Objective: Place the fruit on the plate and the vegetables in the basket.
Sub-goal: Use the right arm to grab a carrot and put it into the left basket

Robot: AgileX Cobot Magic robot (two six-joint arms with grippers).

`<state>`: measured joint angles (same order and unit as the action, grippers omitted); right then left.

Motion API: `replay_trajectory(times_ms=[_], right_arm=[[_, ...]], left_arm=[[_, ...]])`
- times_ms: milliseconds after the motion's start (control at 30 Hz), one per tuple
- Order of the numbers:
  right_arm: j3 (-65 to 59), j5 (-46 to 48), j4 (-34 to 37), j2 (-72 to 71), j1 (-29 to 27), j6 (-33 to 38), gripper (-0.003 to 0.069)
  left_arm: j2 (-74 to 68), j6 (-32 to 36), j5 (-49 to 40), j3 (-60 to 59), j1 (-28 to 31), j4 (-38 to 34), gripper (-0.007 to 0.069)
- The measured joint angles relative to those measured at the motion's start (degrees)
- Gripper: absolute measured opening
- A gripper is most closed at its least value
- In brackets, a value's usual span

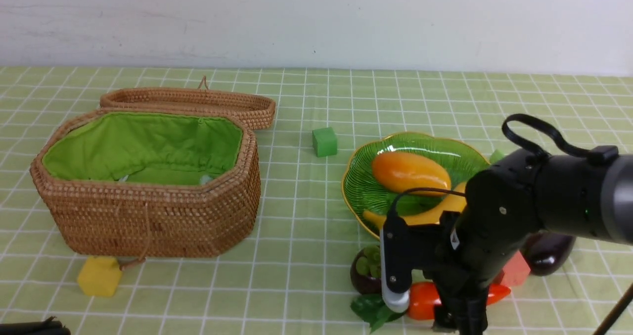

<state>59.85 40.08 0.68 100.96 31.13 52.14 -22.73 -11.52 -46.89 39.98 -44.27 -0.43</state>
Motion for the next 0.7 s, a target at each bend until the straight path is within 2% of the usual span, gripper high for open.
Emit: replay_trajectory(times_ms=[167, 267, 333, 500, 633, 700], right_arm=[[0.0, -0.4, 0.0, 2.0, 0.0, 0.0, 0.0489], [0.2, 0.6, 0.0, 2.4, 0.0, 0.0, 0.0394], [0.3, 1.0, 0.1, 2.4, 0.1, 0.0, 0.0356], [0.5, 2.3, 0.1, 2.4, 0.2, -0.1, 0.0358], [0.8, 8.3, 0.8, 1.9, 0.3, -0.2, 0.0358], [1.9, 16.5, 4.4, -0.5, 0.3, -1.2, 0.0358]], left_arm=[[0.0, 0.0, -0.2, 0.0, 0.0, 0.0, -0.0013], [0.0, 0.0, -0.2, 0.0, 0.0, 0.0, -0.0013], [0.0, 0.0, -0.2, 0.0, 0.0, 0.0, -0.0013], [0.0, 0.2, -0.3, 0.0, 0.0, 0.4, -0.0013], [0.0, 1.1, -0.3, 0.0, 0.0, 0.4, -0.0013], [0.0, 1.3, -1.0, 0.1, 0.0, 1.1, -0.0013]])
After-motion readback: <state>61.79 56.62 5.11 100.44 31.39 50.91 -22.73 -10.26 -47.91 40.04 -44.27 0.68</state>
